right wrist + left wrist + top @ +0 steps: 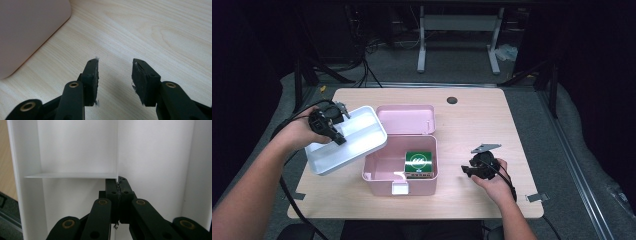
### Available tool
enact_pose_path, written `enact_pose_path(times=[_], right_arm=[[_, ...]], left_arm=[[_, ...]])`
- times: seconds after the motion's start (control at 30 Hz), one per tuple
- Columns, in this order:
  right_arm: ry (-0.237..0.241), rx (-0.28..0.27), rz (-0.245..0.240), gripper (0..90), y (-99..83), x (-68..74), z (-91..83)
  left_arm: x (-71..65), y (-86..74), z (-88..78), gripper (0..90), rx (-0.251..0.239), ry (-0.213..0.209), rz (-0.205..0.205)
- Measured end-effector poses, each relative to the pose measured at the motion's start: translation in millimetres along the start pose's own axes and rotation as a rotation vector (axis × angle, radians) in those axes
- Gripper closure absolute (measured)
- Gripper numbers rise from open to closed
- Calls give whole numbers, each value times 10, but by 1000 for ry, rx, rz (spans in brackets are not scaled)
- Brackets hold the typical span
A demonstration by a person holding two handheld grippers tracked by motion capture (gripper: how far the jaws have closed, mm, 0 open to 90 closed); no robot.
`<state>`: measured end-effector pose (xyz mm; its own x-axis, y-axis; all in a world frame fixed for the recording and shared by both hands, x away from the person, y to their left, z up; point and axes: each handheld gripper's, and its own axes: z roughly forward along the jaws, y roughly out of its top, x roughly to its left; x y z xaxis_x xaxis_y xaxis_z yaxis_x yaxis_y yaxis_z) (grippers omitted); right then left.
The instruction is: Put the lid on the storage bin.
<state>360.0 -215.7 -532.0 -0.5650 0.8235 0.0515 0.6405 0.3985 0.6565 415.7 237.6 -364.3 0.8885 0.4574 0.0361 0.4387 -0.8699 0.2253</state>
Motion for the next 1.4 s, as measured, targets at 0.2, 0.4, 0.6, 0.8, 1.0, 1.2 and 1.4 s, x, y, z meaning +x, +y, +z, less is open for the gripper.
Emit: enact_pose_path(times=[0.2,0.4,0.6,0.8,1.0,1.2,1.4], right_arm=[[0,1,0,561,-1,1,3],[-4,6,-5,561,-2,5,6],[1,-2,-2,561,-18,-5,-12],[-10,-3,9,561,-53,-8,-45],[-18,-6,18,561,-92,-17,-80],[-22,-10,21,561,-121,-24,-110],[-21,-7,17,561,-123,-20,-104]], left_arm=[[-130,301,79,892,9,-21,82],[-301,624,174,892,17,-39,203],[-443,853,301,892,16,-60,294],[-559,1037,407,892,31,-82,357],[-652,1159,484,892,33,-104,403],[-714,1190,562,893,43,-130,427],[-727,1182,621,893,50,-137,433]])
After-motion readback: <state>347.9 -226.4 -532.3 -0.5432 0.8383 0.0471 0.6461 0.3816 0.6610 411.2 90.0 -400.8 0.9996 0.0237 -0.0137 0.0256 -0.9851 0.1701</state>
